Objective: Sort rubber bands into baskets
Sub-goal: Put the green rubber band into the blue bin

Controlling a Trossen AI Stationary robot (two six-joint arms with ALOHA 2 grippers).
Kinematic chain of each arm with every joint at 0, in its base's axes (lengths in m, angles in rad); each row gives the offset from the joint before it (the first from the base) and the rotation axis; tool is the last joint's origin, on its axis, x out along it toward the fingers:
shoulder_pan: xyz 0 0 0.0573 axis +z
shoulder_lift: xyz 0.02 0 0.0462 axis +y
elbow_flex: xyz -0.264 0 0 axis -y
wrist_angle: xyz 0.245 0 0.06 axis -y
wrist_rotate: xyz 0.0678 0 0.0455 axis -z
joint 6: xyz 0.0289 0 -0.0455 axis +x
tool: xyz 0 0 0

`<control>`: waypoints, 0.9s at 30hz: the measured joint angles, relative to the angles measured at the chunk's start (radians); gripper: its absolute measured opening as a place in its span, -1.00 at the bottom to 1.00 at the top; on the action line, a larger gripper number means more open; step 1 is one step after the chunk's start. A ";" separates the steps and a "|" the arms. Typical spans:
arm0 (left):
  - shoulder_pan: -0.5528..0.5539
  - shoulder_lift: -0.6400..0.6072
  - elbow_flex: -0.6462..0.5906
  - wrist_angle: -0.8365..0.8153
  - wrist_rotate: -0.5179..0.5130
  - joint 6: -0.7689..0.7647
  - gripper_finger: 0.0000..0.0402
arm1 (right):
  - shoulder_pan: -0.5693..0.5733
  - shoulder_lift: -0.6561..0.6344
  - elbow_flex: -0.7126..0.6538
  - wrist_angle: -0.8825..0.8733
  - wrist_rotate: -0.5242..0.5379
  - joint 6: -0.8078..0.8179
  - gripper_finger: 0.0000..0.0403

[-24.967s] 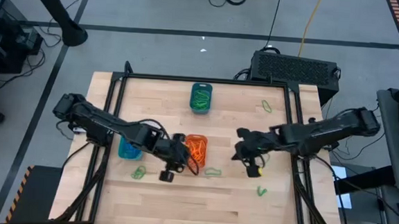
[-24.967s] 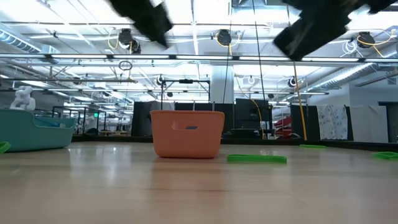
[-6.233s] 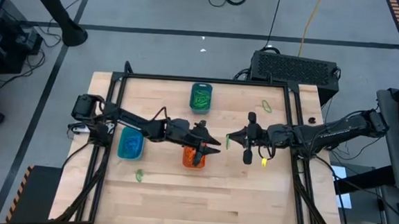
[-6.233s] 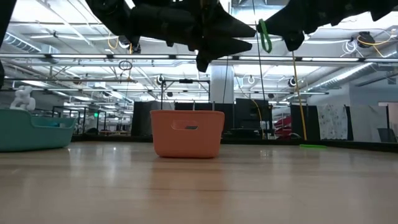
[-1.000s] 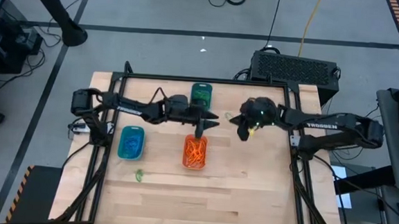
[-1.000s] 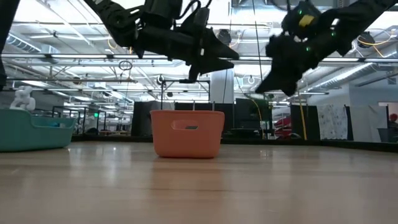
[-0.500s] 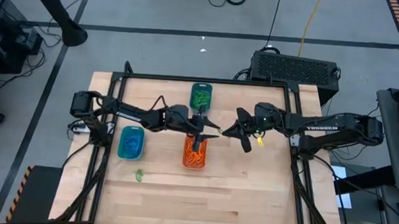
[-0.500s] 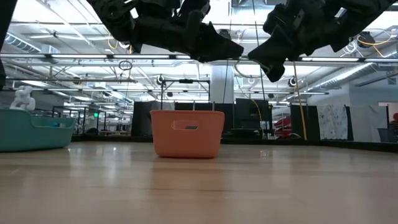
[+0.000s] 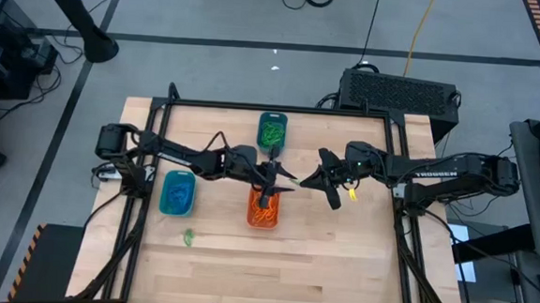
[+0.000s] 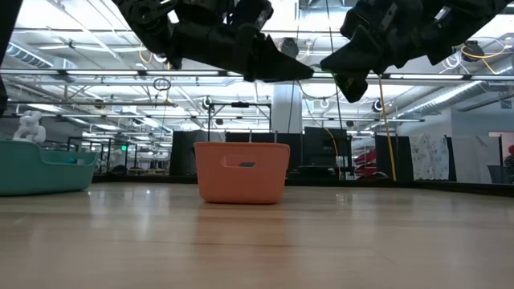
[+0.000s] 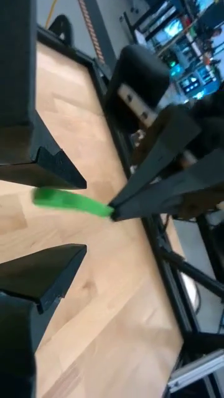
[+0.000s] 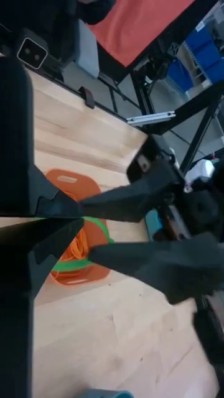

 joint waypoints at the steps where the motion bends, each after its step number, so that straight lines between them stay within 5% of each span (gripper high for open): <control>1: 0.000 0.001 0.000 -0.006 0.000 0.000 -0.19 | 0.000 0.000 0.000 0.001 0.000 0.000 -1.00; 9: -0.002 0.002 0.000 0.003 -0.002 -0.015 -0.26 | -0.001 0.000 0.000 0.002 0.002 -0.001 -1.00; 17: -0.002 0.002 0.000 0.001 -0.008 -0.019 -0.92 | -0.001 0.000 0.000 0.002 0.017 -0.033 -1.00; 23: -0.002 0.002 0.000 -0.006 -0.014 -0.049 -0.98 | -0.001 0.000 0.000 -0.003 0.214 -0.084 -0.87; 27: -0.002 -0.013 0.000 -0.049 -0.134 -0.068 -0.98 | -0.001 0.000 0.000 -0.022 0.338 -0.110 -0.69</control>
